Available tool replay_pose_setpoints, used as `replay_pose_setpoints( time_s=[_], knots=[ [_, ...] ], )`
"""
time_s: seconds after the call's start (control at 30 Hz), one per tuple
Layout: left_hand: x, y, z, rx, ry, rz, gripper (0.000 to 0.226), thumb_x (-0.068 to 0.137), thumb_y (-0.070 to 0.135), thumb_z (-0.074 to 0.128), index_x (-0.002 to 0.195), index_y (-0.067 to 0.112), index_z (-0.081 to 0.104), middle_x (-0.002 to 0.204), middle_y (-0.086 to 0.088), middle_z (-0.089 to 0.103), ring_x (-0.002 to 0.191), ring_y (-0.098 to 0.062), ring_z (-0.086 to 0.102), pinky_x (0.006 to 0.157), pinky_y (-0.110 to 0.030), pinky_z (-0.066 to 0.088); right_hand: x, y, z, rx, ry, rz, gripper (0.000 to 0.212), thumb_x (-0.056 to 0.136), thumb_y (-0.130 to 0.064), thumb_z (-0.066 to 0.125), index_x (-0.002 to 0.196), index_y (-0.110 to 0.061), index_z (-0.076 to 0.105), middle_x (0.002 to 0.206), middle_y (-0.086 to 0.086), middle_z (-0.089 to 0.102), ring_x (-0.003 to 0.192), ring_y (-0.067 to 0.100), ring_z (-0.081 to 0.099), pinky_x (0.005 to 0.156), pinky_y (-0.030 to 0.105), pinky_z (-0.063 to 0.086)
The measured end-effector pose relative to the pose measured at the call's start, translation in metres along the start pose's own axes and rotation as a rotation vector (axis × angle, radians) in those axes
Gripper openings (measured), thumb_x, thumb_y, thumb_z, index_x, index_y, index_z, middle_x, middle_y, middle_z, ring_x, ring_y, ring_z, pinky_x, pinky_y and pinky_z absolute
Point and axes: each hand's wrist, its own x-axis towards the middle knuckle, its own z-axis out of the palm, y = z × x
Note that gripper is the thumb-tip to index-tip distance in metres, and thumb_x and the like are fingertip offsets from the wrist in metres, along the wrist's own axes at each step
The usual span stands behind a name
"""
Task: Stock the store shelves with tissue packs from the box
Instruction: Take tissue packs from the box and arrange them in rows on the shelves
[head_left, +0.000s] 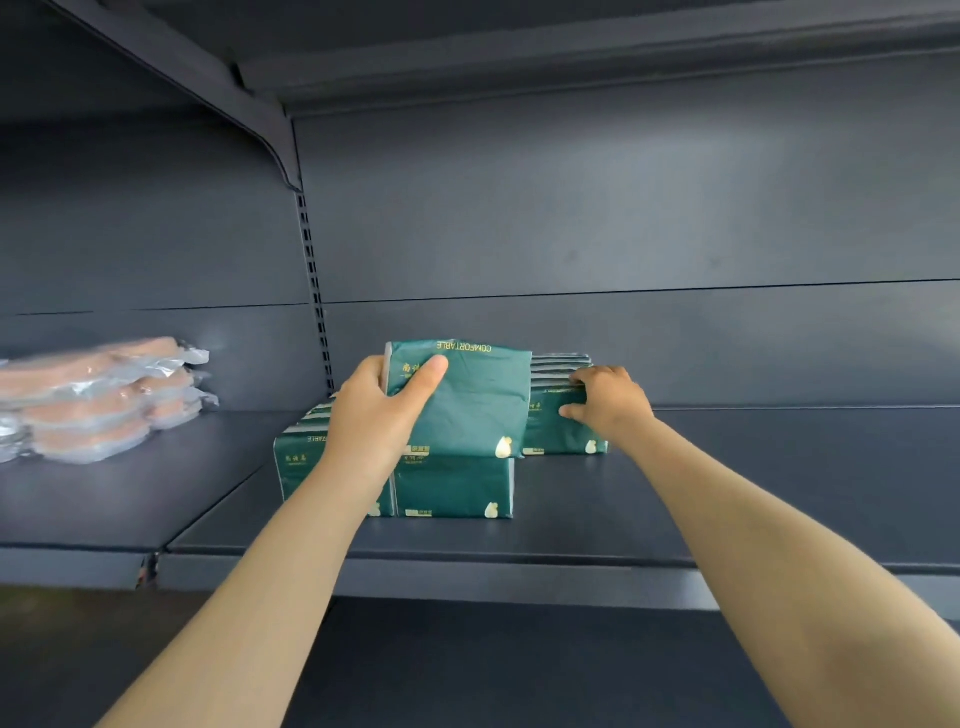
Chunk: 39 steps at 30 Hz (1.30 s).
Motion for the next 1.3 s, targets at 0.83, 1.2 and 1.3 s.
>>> replay_pose_setpoints(
  time_s=[0.83,1.2,1.3],
  knots=[
    [-0.028,-0.006,0.016,0.723,-0.214,0.421,0.045,0.091,0.049,0.049,0.124,0.019,0.052,0.120,0.010,0.053,0.113,-0.005,0.049,0.098,-0.022,0.037,-0.126,-0.030,-0.064,1.080,0.202,0.142,0.022,0.083,-0.026,0.071,0.099,-0.022,0.057,0.093,-0.007,0.065,0.086,0.010,0.062,0.065,0.026,0.051],
    [0.009,-0.039,0.012,1.246,-0.494,0.614,0.073,0.093,0.055,0.042,0.150,0.016,0.016,0.157,-0.004,0.014,0.145,-0.021,0.013,0.117,-0.033,0.011,-0.047,-0.010,0.004,0.739,0.127,0.303,0.040,0.084,-0.027,0.070,0.111,-0.009,0.046,0.111,0.006,0.055,0.101,0.021,0.052,0.079,0.031,0.044],
    [0.012,-0.050,0.010,1.215,-0.508,0.623,0.072,0.093,0.051,0.045,0.149,0.018,0.015,0.155,-0.003,0.019,0.143,-0.019,0.018,0.117,-0.032,0.012,-0.039,-0.005,0.014,0.512,0.120,0.309,0.058,0.080,-0.035,0.073,0.119,-0.003,0.044,0.121,0.011,0.043,0.113,0.028,0.046,0.092,0.036,0.041]
  ],
)
